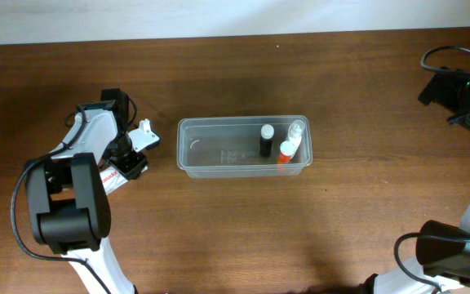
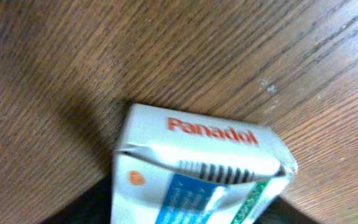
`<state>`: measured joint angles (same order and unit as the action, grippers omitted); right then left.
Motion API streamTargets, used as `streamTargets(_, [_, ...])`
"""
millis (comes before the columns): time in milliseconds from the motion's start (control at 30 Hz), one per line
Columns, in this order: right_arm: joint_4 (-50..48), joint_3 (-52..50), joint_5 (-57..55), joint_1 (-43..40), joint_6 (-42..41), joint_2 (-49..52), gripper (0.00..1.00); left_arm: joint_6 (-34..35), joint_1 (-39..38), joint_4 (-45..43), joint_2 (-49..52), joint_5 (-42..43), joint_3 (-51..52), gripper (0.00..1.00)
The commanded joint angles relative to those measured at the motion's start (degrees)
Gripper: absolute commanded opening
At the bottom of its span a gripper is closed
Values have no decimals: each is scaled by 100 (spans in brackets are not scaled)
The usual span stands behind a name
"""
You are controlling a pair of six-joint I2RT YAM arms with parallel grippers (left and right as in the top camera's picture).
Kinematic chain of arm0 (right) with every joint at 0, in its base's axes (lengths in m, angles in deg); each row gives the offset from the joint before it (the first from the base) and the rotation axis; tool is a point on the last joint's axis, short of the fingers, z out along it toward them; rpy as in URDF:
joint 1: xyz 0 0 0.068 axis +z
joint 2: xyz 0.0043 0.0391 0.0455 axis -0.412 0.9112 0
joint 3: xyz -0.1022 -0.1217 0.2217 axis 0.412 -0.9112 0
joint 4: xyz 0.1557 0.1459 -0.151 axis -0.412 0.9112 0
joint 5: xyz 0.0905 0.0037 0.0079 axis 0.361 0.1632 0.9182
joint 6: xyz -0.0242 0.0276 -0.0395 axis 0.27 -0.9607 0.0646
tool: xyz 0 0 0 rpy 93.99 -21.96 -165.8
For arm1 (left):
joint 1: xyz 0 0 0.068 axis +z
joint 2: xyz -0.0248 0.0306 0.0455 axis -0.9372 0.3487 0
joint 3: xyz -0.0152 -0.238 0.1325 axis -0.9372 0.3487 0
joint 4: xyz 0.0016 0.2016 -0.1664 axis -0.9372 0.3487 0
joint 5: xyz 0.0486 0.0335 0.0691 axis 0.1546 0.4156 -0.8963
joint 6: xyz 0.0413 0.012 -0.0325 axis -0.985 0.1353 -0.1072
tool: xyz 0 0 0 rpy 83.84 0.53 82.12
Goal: Pack container
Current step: 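Close the left gripper on the Panadol box end and lift it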
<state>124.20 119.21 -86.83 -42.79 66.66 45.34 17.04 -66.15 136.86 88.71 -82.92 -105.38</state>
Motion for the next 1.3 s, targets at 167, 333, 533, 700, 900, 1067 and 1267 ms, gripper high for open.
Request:
streamTargets(167, [31, 85, -68, -31, -7, -122, 98, 74, 57, -249, 411, 697, 247, 51])
streamTargets(333, [31, 85, -68, -31, -7, -122, 98, 697, 57, -321, 411, 870, 247, 51])
streamTargets(533, [31, 85, -68, -31, -7, -122, 98, 2020, 57, -385, 411, 1200, 247, 51])
streamTargets(700, [31, 85, -68, -31, -7, -122, 98, 3451, 57, -380, 411, 1211, 247, 51])
streamTargets(900, [31, 85, -68, -31, -7, -122, 98, 4341, 57, -382, 411, 1235, 247, 43])
streamTargets(1067, [31, 85, -68, -31, -7, -122, 98, 4336, 57, -321, 411, 1231, 247, 36])
streamTargets(1267, [31, 85, -68, -31, -7, -122, 98, 4336, 57, -208, 411, 1231, 247, 47])
